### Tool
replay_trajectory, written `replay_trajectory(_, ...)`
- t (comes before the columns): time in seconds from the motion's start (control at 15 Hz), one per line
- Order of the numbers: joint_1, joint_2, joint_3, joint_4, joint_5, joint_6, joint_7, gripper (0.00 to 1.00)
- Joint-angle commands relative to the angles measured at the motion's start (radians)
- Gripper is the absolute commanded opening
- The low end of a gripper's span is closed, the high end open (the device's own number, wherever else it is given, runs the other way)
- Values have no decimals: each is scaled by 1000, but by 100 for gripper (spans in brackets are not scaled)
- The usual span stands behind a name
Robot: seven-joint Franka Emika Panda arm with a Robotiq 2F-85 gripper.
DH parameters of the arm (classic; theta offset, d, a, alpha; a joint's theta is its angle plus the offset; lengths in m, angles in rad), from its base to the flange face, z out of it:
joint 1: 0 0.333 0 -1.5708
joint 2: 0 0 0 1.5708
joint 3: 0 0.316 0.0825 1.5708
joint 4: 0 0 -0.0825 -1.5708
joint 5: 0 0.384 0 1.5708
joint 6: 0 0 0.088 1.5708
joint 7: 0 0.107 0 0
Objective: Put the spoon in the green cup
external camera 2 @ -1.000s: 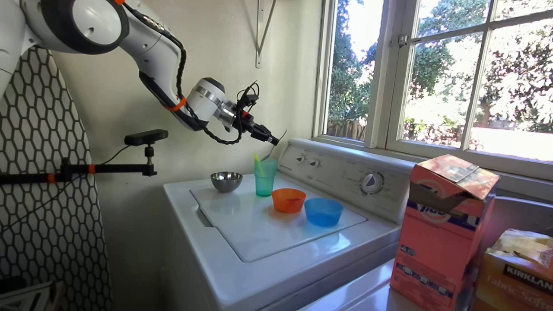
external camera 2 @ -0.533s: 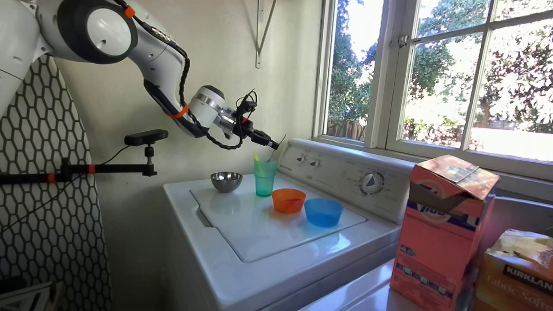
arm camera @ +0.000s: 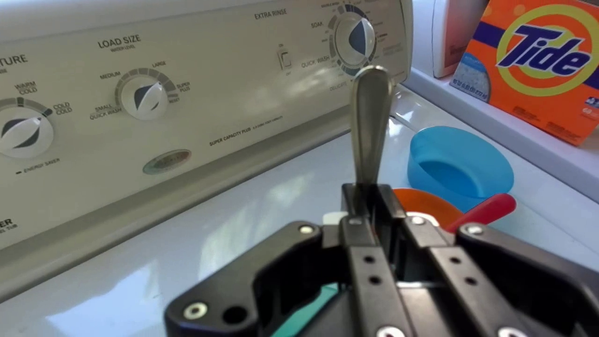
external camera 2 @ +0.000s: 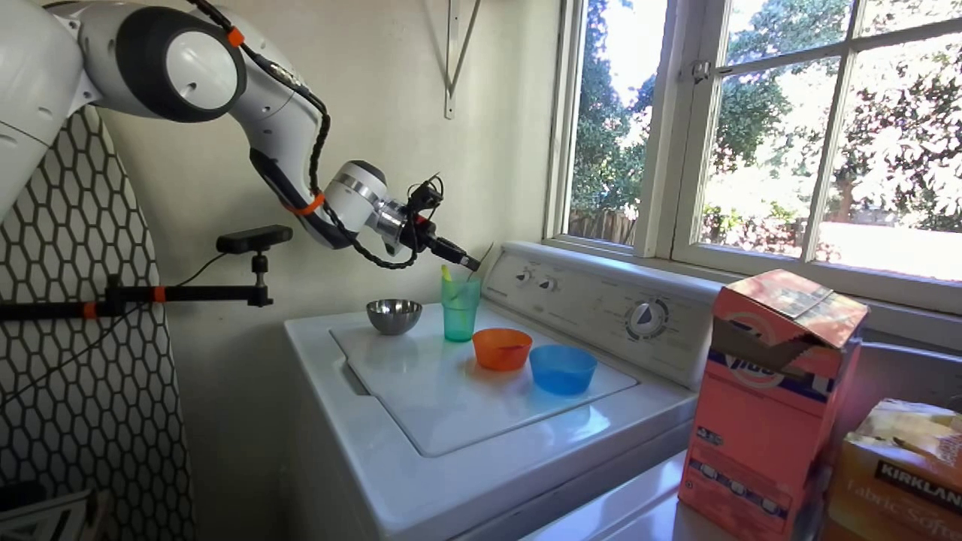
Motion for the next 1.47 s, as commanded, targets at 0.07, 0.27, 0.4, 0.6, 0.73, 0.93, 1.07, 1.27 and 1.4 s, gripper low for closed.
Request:
replay_trajectory(0.07,22,31,-1,22,-3,-48,-57,3)
replay_trajectory(0.27,25,38,1,29,3,-47,-56,3)
replay_trajectory(0.4,25,34,0,32,4,-48,-48,37)
replay_trajectory(0.6,22,24,0,38,14,-55,-49,59)
replay_trajectory(0.73,19,17,0,48,23,-64,-41,73)
replay_trajectory(0.93,-16,-1,18,77,135,-31,-18,97)
replay_trajectory(1.07,-52,-35,22,76,224,24,-17,100)
replay_trajectory(1.27,-104,-99,19,51,347,124,-17,100)
replay_trajectory(1.4,-143,-148,11,26,429,206,-10,100)
